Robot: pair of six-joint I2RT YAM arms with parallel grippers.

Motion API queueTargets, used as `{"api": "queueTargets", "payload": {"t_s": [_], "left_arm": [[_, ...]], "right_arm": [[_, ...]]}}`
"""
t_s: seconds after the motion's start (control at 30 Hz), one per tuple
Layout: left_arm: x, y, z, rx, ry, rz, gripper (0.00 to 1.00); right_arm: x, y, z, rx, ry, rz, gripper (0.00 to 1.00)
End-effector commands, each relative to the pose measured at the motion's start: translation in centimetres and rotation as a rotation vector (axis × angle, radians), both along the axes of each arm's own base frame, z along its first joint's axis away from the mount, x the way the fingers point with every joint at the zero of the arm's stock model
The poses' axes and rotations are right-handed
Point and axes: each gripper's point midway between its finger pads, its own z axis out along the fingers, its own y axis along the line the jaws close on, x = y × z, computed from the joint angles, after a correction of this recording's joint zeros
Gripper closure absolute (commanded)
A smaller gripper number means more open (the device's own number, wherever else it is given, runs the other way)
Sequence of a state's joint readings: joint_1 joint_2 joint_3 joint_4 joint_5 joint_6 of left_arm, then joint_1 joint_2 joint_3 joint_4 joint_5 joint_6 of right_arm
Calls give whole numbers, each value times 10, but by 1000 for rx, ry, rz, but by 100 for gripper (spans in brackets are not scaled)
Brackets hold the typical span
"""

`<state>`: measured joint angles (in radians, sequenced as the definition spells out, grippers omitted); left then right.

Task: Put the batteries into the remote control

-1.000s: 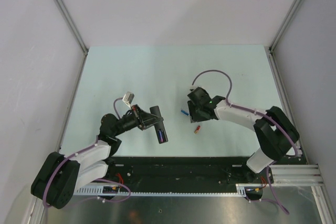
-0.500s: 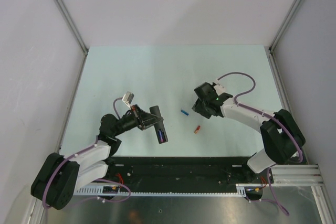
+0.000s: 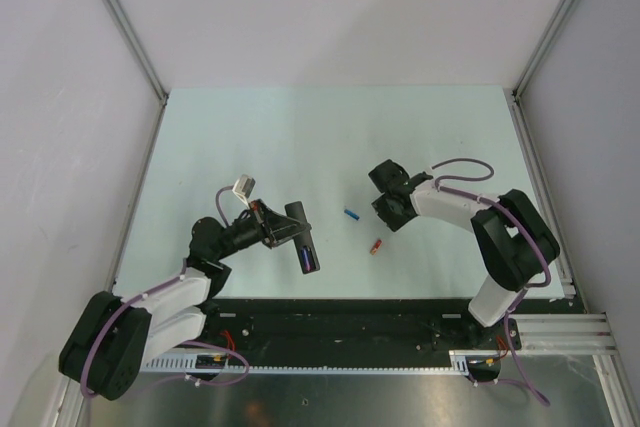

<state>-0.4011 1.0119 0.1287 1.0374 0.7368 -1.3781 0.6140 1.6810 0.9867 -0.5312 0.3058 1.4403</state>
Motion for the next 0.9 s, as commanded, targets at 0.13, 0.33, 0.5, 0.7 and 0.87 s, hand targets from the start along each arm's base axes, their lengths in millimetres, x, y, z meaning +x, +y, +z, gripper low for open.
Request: {"api": "queueTargets", "payload": {"t_s": [0.13,0.33,0.5,0.7,0.87], "left_arm": [[-1,3,12,-21,-62,11,100],[1,2,13,-21,-64,12,100],[0,3,13,-21,-64,12,100],[-2,3,12,-21,-69,9,100],[-2,3,12,-20,-66,9,100]], "right_arm": [[-3,-5,-4,-24,23,-11,88],[-5,-8,1,-36,21,18,69],[-6,-9,3,-40,21,29,61],[-5,-7,7,-33,11,40,53],[-4,-4,10,-29,9,55,47]]}}
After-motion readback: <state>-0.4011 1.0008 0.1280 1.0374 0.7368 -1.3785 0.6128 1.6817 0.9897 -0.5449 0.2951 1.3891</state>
